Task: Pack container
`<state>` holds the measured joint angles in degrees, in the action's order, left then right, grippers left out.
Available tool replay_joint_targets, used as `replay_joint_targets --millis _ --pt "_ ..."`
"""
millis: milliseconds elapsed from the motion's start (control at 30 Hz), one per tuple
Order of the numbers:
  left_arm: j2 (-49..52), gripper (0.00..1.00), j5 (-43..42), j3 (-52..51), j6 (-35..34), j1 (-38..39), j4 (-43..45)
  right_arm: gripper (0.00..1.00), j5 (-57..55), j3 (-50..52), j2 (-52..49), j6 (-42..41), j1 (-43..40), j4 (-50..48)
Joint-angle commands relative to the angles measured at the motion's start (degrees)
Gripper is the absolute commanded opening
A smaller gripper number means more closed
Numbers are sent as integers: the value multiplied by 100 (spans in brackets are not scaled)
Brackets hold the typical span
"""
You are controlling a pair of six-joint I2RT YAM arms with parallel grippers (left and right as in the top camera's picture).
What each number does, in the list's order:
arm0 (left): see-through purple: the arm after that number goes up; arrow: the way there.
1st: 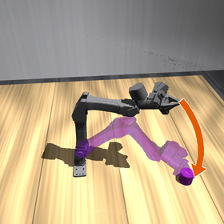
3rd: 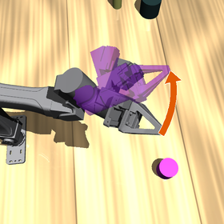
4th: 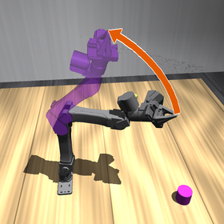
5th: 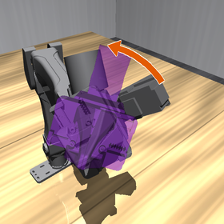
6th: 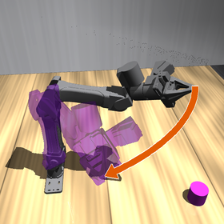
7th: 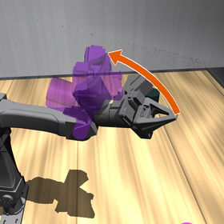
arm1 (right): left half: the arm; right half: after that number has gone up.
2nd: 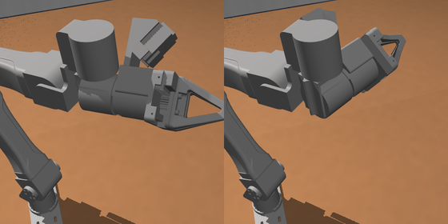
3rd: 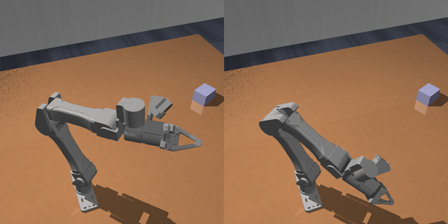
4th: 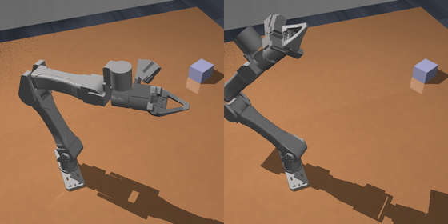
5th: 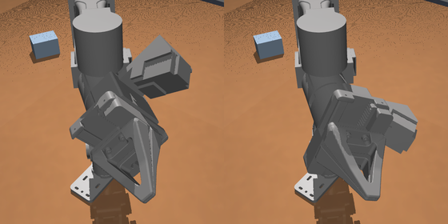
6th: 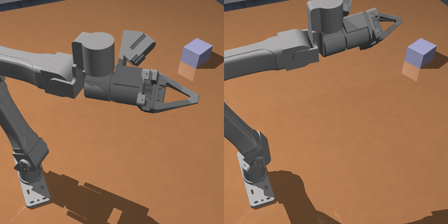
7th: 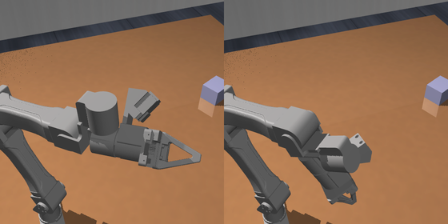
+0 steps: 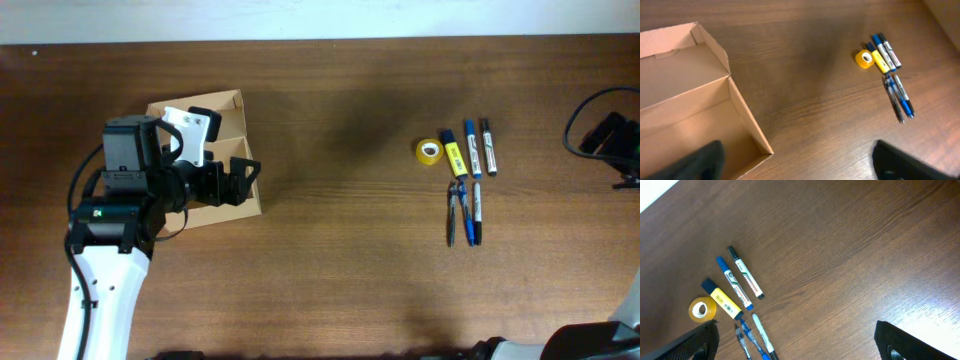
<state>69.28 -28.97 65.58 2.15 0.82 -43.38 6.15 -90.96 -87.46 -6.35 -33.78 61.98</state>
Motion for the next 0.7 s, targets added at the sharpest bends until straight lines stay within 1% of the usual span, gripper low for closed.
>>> replay_joint_targets --millis 0,33,133,233,300,367,467,567,667 --pt "11 77 341 70 -496 -13 -140 99 76 -140 -35 35 -37 7" --pt "31 75 599 70 -802 -13 -247 99 76 -140 -35 35 -37 7" --pt "138 69 1172 70 -1373 -7 -623 99 76 -140 -35 35 -37 7" --pt "280 64 1368 105 -1631 103 -713 99 76 -140 -35 35 -37 7" --pt "437 63 1611 223 -1744 297 -780 99 76 -140 -35 35 -37 7" --pt "682 63 2041 442 -1799 566 -946 99 76 -140 -35 35 -37 7" --pt "1217 63 2618 955 -1871 962 -1322 99 76 -140 -35 35 -37 7" --pt "1906 63 2782 1537 -1993 1228 -1482 99 76 -140 -35 37 -37 7" --pt "2511 63 2824 1965 -2109 1281 -1491 99 76 -140 -35 37 -37 7"
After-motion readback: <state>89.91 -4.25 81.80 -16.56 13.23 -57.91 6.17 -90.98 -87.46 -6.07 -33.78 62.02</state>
